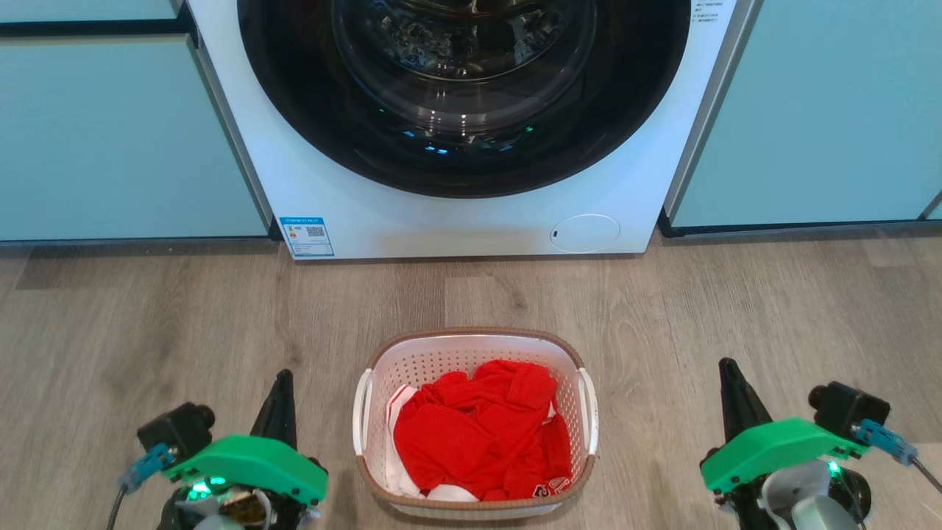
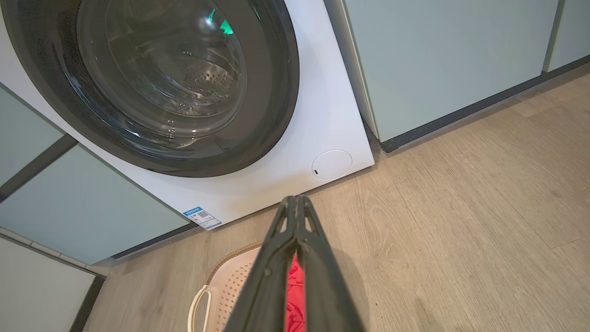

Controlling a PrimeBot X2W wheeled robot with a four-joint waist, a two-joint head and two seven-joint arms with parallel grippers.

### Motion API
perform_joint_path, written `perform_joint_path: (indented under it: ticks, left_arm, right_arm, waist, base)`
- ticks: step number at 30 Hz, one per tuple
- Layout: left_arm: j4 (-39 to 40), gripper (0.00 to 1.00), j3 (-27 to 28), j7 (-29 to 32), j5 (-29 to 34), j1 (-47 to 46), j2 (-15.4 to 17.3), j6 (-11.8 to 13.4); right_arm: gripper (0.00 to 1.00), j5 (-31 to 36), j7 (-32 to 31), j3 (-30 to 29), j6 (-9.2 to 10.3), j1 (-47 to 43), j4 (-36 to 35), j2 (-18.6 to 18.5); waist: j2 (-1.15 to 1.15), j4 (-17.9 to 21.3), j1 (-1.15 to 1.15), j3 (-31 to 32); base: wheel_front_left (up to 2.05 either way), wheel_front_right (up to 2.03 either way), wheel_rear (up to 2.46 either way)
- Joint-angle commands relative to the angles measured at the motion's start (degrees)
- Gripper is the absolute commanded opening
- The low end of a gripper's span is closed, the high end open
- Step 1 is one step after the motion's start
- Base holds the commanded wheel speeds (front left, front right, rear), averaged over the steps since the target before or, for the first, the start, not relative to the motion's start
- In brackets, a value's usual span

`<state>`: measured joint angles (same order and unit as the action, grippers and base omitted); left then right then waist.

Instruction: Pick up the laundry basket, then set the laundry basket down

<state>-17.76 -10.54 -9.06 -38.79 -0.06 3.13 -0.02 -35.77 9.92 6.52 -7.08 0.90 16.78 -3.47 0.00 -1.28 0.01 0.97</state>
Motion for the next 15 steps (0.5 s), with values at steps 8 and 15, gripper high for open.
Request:
perform_joint_path:
  ticks: [8, 15]
  left_arm:
    - [2.15, 0.0, 2.39, 1.43, -5.8, -3.48, 0.39, -0.94]
    - [2.3, 0.0, 3.53, 2.54, -9.96, -3.7, 0.42, -1.5]
  right_arm:
    - [0.0, -6.38, -1.42, -1.15, -0.14, 3.29, -2.14, -0.87]
    - [0.0, -10.88, -2.49, -1.9, -0.16, 3.43, -2.21, -0.94]
  waist:
    - [0.0, 0.12, 0.0, -0.11]
    - [0.0, 0.22, 0.0, -0.2]
  base:
    - [0.0, 0.0, 0.0]
    - [0.0, 0.0, 0.0]
